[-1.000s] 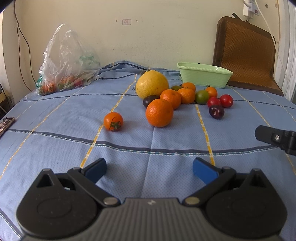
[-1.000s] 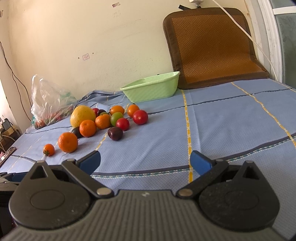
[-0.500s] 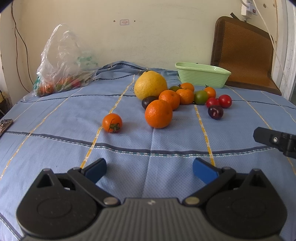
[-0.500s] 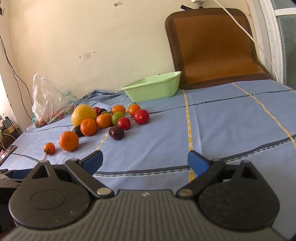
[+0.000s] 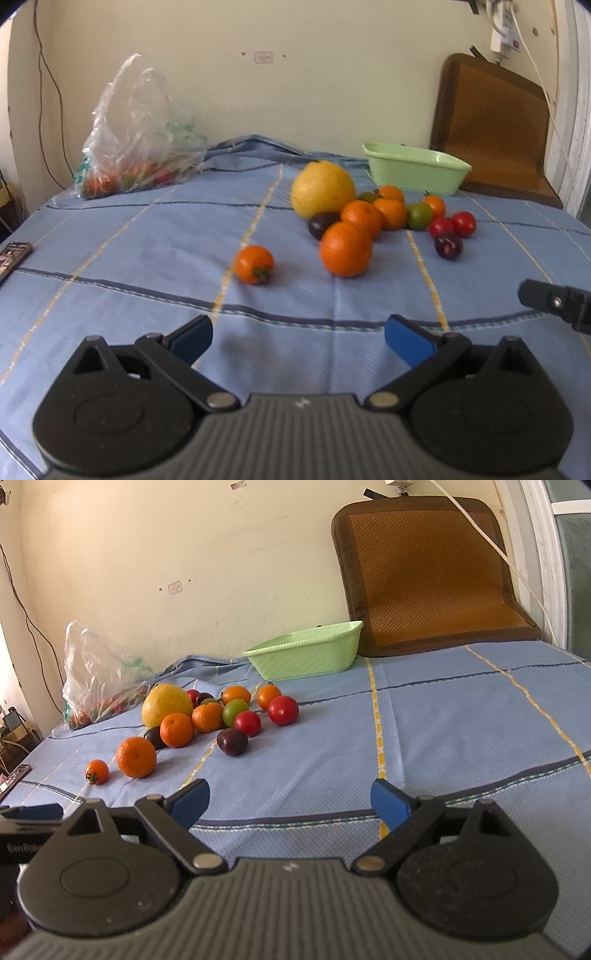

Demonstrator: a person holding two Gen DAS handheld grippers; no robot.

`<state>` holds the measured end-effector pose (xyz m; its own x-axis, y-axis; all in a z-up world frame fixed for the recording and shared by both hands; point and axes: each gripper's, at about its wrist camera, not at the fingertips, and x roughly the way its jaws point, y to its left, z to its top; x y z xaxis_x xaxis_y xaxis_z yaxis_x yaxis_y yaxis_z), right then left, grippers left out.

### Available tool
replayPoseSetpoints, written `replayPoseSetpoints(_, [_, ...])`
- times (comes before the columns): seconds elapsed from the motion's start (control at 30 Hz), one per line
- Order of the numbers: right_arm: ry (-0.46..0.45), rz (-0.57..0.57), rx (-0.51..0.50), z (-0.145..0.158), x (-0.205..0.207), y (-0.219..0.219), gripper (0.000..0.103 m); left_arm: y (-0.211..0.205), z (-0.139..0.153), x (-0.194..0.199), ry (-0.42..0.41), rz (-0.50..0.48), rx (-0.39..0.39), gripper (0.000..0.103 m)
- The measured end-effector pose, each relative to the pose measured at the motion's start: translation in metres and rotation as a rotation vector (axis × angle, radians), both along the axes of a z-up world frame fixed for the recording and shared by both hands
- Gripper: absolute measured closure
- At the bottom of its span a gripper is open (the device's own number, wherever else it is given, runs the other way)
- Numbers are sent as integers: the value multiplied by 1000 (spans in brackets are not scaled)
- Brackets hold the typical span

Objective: Organize fruits

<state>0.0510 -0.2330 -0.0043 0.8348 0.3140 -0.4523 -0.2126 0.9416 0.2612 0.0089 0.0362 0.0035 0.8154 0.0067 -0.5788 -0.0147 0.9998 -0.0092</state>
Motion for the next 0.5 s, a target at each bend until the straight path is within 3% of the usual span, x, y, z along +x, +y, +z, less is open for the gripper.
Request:
replayPoseSetpoints(0.2, [8, 9, -12, 0, 2, 3, 15, 25, 5, 1, -27, 25, -38, 0])
replayPoseSetpoints(0.33, [3, 21, -22, 1, 2, 5, 25, 48, 12, 11, -28, 22, -91, 2])
replayPoseSetpoints(0.47, [-15, 86, -60, 5, 4, 18, 34, 70, 20, 32, -21, 7, -121, 18])
replayPoseSetpoints(0.5, [-23, 115, -78, 6, 5, 24, 34, 74, 20, 38, -9, -11, -135, 29])
